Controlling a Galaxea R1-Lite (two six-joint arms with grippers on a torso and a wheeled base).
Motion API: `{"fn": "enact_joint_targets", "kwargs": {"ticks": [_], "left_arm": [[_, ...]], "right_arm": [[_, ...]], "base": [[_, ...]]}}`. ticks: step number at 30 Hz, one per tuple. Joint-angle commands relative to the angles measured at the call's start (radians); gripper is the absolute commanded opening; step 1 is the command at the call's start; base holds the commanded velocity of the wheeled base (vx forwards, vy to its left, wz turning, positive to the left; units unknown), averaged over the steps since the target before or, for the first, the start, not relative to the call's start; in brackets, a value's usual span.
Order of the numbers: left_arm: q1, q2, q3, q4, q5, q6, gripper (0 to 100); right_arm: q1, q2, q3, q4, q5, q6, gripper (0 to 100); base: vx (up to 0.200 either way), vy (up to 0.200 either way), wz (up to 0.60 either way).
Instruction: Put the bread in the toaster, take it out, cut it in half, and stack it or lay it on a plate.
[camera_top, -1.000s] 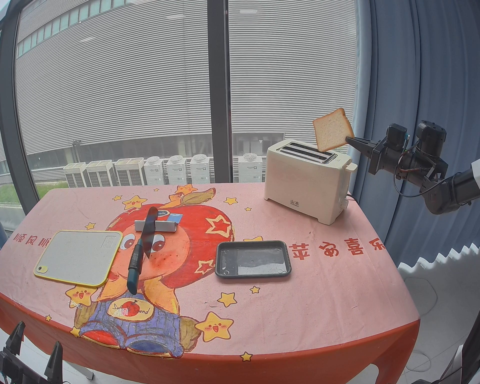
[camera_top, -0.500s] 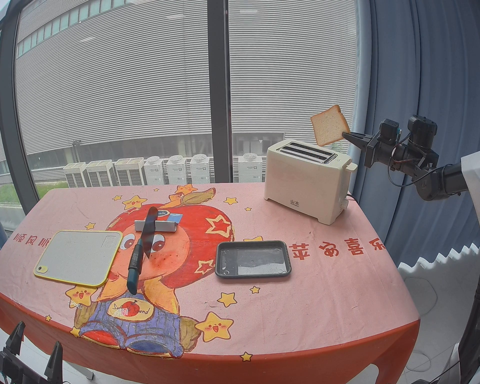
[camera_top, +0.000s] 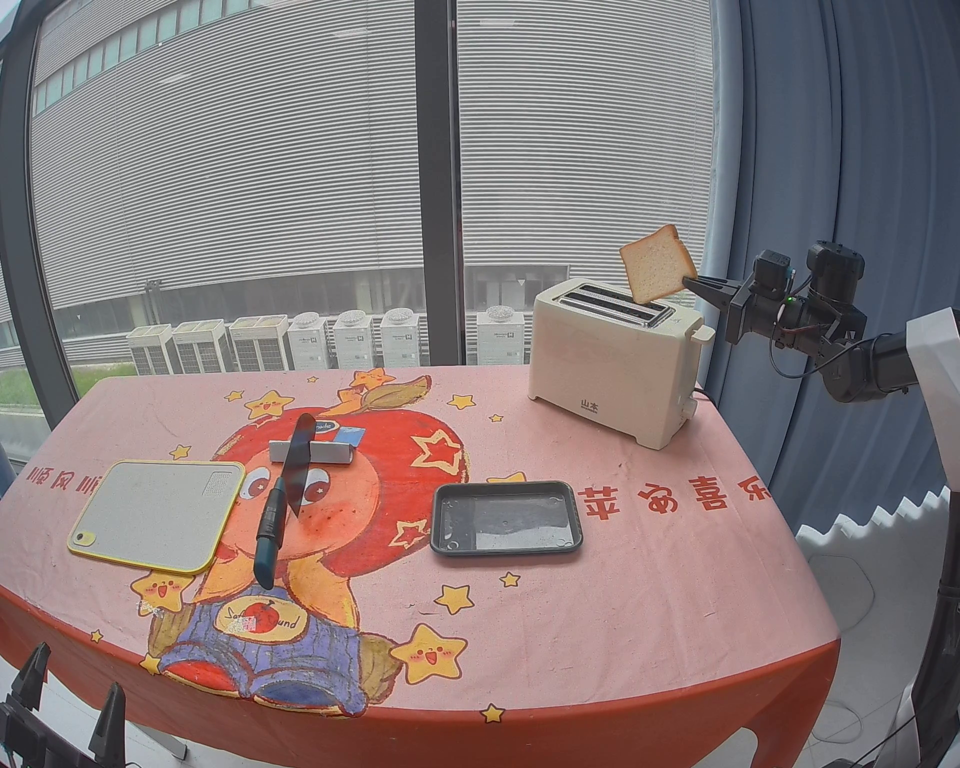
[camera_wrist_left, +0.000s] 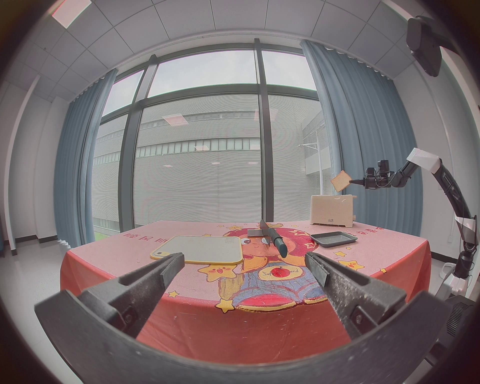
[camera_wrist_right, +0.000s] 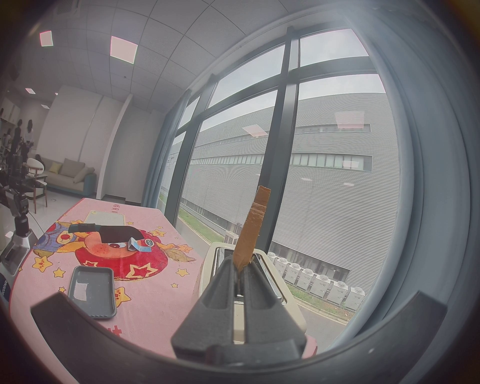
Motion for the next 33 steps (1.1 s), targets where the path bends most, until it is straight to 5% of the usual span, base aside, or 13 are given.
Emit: {"fn": "enact_joint_targets", "kwargs": {"ticks": [1,33], "left_arm": [[0.000,-0.016,0.018,-0.001,0.000,0.000,100],[0.000,-0.016,0.018,-0.001,0.000,0.000,100]], "right_arm": [[0.005,0.005,-0.002,-0.001,0.001,0.000,0],[0.011,0.042,0.011,0.002,0.002,-0.026,0]], "base": [[0.000,0.000,0.00],[0.000,0.000,0.00]]}}
